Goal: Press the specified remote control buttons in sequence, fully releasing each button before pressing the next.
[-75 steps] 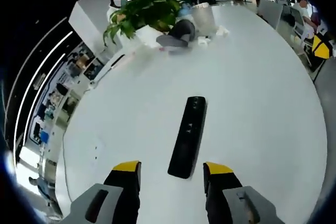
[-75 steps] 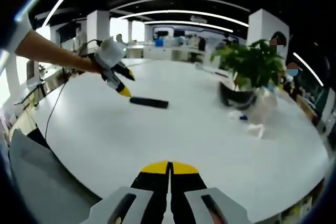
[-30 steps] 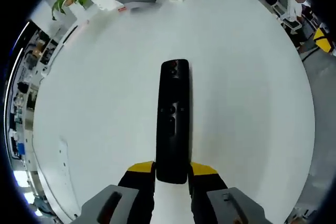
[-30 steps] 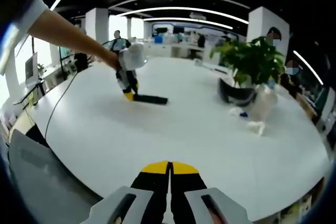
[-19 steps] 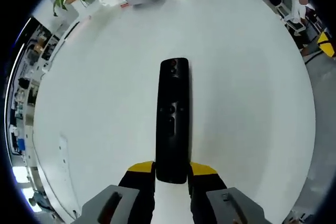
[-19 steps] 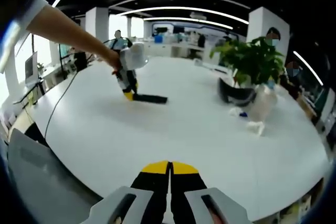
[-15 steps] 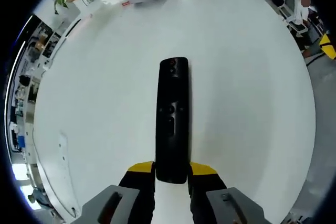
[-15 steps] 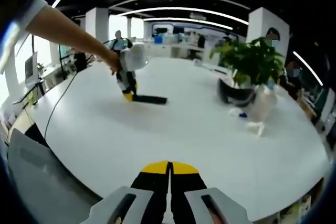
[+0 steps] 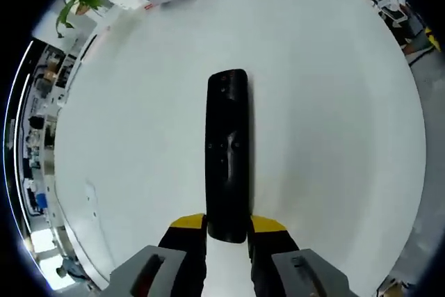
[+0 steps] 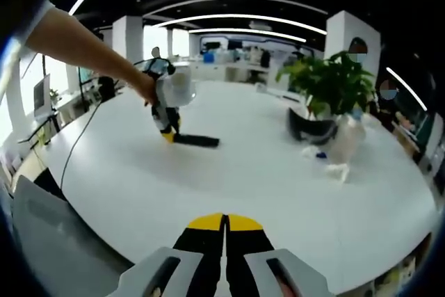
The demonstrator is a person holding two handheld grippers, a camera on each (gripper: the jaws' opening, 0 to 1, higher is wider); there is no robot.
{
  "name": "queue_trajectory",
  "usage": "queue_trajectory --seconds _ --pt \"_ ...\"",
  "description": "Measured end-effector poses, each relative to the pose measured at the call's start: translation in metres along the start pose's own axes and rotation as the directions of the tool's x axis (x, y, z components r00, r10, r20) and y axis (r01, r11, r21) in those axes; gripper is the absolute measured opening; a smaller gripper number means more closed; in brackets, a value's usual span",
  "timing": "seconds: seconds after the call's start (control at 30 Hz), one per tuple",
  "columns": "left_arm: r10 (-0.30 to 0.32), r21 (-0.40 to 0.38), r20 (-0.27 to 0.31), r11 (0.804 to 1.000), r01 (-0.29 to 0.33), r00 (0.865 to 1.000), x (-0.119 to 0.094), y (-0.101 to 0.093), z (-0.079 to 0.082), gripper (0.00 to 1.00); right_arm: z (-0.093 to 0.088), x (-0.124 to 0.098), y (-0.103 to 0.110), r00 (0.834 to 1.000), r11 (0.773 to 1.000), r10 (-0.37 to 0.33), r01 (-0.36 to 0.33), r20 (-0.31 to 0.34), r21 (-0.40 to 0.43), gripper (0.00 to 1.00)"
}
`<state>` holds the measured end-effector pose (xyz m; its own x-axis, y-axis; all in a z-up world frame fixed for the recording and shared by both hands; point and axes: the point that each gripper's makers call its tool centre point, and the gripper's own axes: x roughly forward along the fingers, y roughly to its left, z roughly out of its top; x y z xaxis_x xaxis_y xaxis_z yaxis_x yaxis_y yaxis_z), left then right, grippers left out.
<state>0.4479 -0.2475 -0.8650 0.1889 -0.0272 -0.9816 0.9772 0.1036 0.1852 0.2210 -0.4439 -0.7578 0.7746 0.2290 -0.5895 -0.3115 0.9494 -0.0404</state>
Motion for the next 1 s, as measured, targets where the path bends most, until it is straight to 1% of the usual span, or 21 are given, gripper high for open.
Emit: queue_trajectory --seconds 0.07,0.17,0.2,0.27,0.33,0.4,0.43,0.5,0.57,0.6,0.7,0.73,1.0 --pt "-0.023 -0.016 0.000 1.000 0.023 1.000 -0.002 -0.007 -0.002 0.21 0.000 0.000 0.000 1.000 1.000 -0.002 0.002 0.005 -0.004 0.00" --pt "-0.030 0.019 0.009 0.999 0.030 0.999 -0.003 -0.018 -0.004 0.21 0.001 -0.001 -0.001 1.000 1.000 -0.004 0.004 0.010 0.000 0.00" --pt "-0.029 0.017 0.012 0.999 0.028 1.000 -0.003 -0.020 -0.005 0.21 0.001 -0.001 -0.001 1.000 1.000 -0.003 0.003 0.011 0.004 0.00" --pt "-0.021 0.012 0.023 1.000 0.020 1.000 -0.004 -0.022 -0.005 0.21 0.002 -0.002 -0.001 1.000 1.000 -0.001 0.001 0.016 0.006 0.00" --pt "-0.029 -0.017 0.039 0.999 0.029 0.999 -0.004 -0.024 -0.005 0.21 0.002 -0.002 0.000 1.000 1.000 0.001 -0.001 0.017 0.005 0.00" --pt "-0.091 -0.069 0.062 0.993 0.095 0.994 -0.005 -0.037 -0.004 0.22 0.002 -0.002 0.000 1.000 1.000 0.003 -0.003 0.016 0.001 0.00" --pt "-0.085 -0.065 0.064 0.994 0.089 0.994 -0.005 -0.035 -0.005 0.22 0.002 -0.002 0.001 1.000 1.000 0.004 -0.004 0.018 0.001 0.00" --pt "-0.071 -0.049 0.069 0.996 0.074 0.995 -0.006 -0.038 -0.006 0.22 0.002 -0.002 0.001 1.000 1.000 0.004 -0.004 0.018 0.001 0.00" --pt "-0.074 -0.044 0.071 0.996 0.077 0.995 -0.007 -0.041 -0.006 0.22 0.002 -0.003 0.001 1.000 1.000 0.004 -0.004 0.018 0.002 0.00" --pt "-0.082 -0.043 0.071 0.995 0.086 0.994 -0.007 -0.044 -0.006 0.22 0.002 -0.003 0.001 1.000 1.000 0.003 -0.003 0.019 0.002 0.00" --pt "-0.161 -0.077 0.065 0.983 0.166 0.985 -0.008 -0.058 -0.008 0.22 0.002 -0.003 0.000 1.000 1.000 0.003 -0.003 0.019 0.002 0.00" --pt "-0.140 -0.056 0.068 0.988 0.144 0.988 -0.009 -0.056 -0.008 0.22 0.002 -0.003 0.000 1.000 1.000 0.002 -0.002 0.020 0.001 0.00" --pt "-0.147 -0.018 0.036 0.989 0.147 0.989 -0.010 -0.063 -0.008 0.23 0.004 -0.004 0.000 1.000 1.000 0.000 0.000 0.027 0.001 0.00"
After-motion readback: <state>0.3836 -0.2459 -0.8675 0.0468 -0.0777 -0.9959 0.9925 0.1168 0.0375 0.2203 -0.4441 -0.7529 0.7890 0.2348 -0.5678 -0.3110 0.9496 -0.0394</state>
